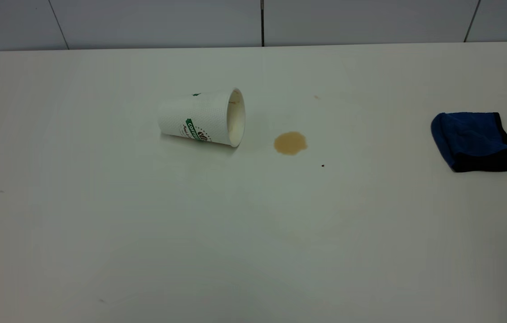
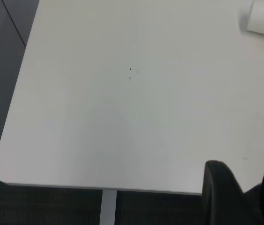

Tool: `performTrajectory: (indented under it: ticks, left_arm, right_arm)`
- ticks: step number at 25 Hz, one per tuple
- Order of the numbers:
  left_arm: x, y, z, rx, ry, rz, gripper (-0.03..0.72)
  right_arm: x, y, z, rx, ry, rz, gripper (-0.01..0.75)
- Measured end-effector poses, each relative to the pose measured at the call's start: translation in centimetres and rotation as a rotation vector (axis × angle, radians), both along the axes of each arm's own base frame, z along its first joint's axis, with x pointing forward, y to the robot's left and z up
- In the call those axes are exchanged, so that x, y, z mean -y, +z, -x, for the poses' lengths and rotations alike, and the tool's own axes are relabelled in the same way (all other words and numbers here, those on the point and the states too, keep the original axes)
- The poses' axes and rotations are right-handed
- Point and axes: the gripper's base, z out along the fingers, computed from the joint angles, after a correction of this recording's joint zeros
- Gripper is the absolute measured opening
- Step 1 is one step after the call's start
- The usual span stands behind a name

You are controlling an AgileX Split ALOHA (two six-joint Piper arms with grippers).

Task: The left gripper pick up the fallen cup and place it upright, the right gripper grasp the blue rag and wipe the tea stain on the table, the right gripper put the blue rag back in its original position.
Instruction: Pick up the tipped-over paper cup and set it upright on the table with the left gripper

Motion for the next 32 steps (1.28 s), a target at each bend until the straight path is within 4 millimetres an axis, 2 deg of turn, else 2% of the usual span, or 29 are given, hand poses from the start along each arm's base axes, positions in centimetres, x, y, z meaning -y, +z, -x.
performTrajectory:
  ticks: [27, 32]
  left_arm:
    - [0.0, 0.0, 0.0, 0.0, -0.001, -0.001, 0.239]
    - [0.01, 0.69, 0.26, 0.017, -0.064, -0.081, 0.239]
  right_arm:
    - [0.0, 0.0, 0.0, 0.0, 0.0, 0.0, 0.509]
    - [0.0, 0.0, 0.0, 0.0, 0.0, 0.0, 0.509]
